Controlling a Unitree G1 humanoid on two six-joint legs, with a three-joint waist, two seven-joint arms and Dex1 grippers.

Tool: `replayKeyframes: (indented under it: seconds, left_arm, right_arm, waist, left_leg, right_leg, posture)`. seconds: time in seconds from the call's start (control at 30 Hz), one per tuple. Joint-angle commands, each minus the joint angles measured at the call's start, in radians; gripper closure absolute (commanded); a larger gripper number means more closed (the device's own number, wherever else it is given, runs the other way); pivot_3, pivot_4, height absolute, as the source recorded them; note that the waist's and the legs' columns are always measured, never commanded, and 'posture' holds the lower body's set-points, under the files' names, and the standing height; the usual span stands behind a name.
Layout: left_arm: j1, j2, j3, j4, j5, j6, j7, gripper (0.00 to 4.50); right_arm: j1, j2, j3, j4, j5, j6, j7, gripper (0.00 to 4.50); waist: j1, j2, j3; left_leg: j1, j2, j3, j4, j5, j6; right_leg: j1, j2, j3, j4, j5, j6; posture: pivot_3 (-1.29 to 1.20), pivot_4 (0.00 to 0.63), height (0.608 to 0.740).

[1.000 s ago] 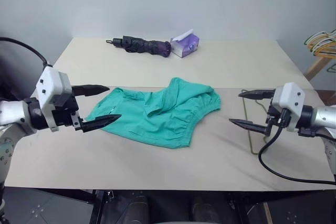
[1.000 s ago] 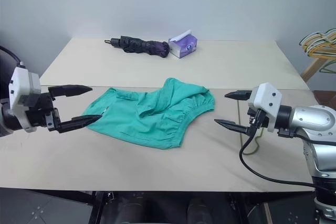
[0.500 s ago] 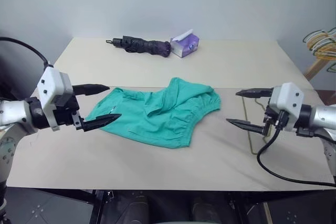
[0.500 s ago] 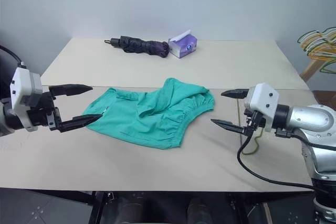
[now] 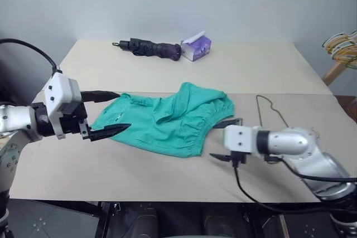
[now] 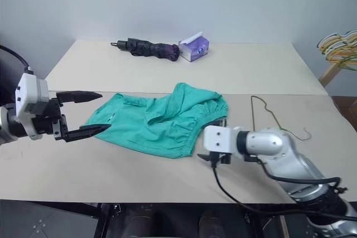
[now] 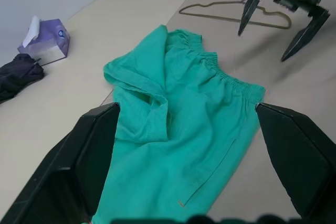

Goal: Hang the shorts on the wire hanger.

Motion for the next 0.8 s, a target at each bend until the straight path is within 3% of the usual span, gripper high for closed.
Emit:
replayKeyframes:
  seconds: [0.03,0.33,0.4,0.47,0.8]
  left_arm:
    - [-0.013,0.012,0.014,-0.001,0.002,-0.015,-0.006,0.02]
    - [0.002,0.013,0.021,-0.011,0.005,-0.011,-0.006,0.02]
    - [0.006,0.012,0.023,-0.015,0.01,-0.012,0.0,0.0]
    - [0.01,0.01,0.023,-0.017,0.013,-0.015,0.004,0.0]
    - [0.048,-0.005,0.015,-0.044,0.027,-0.036,0.021,0.0]
  right_arm:
    - [-0.042,0.048,0.075,-0.046,-0.08,0.074,-0.024,0.0]
    - [-0.134,0.18,0.291,0.011,-0.302,0.218,-0.058,0.0]
    - [-0.143,0.185,0.322,0.038,-0.352,0.222,-0.064,0.36]
    - [-0.149,0.194,0.336,0.069,-0.386,0.215,-0.073,0.86]
    - [-0.165,0.212,0.321,0.125,-0.475,0.152,-0.073,4.41]
  waist:
    - [0.001,0.0,0.0]
    - [0.001,0.0,0.001]
    - [0.002,0.0,0.001]
    - [0.002,-0.001,0.001]
    - [0.002,-0.001,0.001]
  left_leg:
    - [0.0,0.0,0.0,0.0,0.0,0.0]
    - [0.0,0.0,0.0,0.0,0.0,0.0]
    - [0.0,0.0,0.0,0.0,0.0,0.0]
    - [0.0,0.0,0.0,0.0,0.0,0.0]
    - [0.0,0.0,0.0,0.0,0.0,0.0]
  right_leg:
    - [0.0,0.0,0.0,0.0,0.0,0.0]
    - [-0.001,0.0,0.0,0.0,0.0,0.0]
    - [-0.001,0.0,0.0,0.0,0.0,0.0]
    - [0.0,0.0,0.0,0.0,0.0,0.0]
    - [0.0,0.0,0.0,0.0,0.0,0.0]
  posture:
    - [0.08,0.104,0.74]
    - [0.09,0.114,0.74]
    - [0.09,0.113,0.74]
    - [0.1,0.111,0.74]
    - [0.09,0.097,0.74]
